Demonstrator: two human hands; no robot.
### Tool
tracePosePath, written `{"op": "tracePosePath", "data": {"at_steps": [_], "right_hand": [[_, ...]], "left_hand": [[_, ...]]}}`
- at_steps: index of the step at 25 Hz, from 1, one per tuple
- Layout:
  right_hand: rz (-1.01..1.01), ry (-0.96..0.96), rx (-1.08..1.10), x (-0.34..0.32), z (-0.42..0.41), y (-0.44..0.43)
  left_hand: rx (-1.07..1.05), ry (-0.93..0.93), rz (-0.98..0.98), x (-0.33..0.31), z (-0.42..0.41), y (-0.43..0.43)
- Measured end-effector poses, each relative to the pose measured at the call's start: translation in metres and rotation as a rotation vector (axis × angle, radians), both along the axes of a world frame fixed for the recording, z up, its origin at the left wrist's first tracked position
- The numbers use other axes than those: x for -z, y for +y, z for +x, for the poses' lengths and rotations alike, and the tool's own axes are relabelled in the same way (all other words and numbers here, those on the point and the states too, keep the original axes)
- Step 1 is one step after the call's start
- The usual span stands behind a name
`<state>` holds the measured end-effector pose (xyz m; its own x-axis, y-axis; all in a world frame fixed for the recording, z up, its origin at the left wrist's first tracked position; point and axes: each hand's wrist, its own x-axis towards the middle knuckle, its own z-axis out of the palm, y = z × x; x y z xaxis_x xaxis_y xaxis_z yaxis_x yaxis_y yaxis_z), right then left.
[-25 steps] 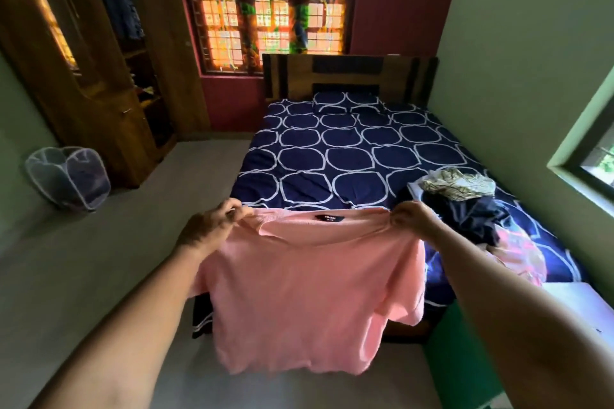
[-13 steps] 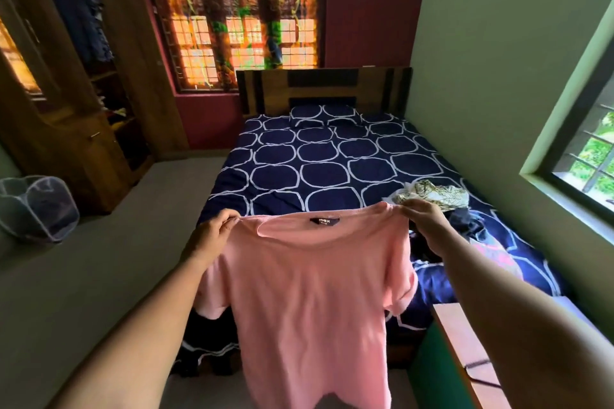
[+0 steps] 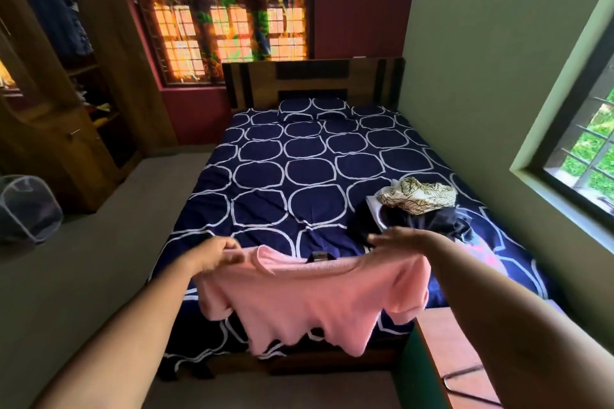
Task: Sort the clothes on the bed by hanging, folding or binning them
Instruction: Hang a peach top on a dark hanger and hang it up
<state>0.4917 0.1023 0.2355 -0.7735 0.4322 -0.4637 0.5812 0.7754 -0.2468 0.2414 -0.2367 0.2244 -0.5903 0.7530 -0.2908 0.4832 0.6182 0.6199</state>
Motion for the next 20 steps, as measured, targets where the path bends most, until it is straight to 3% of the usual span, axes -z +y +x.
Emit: {"op": "tracePosePath", "data": {"at_steps": [3,5,7,10,13,15,18,20], "right_hand": [[-0.120,-0.468,-0.035,0.011,0.007,0.004],[-0.128,-0.650,0.008,0.011,0.003,0.009],[-0.121,-0.692,0.068,0.006,-0.002,0.014],[0.005,-0.507,-0.022,0.003,-0.011,0.025],[0.141,-0.237,0.135,0.018,-0.026,0.048],[0.319,-0.106,0.232,0.022,-0.036,0.060],[0.447,0.128,0.394,0.032,-0.059,0.083],[0.339,0.221,0.582,0.040,-0.083,0.104]], "left_hand": [[0.168,-0.013,-0.533,0.004,-0.004,-0.008],[0.185,-0.062,-0.692,0.007,-0.012,-0.008],[0.148,-0.158,-0.790,0.008,-0.021,-0.004],[0.132,-0.128,-0.890,0.013,-0.038,0.006],[0.151,0.179,-0.890,0.023,-0.065,0.019],[0.045,0.332,-0.731,0.040,-0.092,0.029],[-0.265,0.302,-0.367,0.071,-0.140,0.052],[-0.441,0.281,-0.210,0.081,-0.166,0.075]]}}
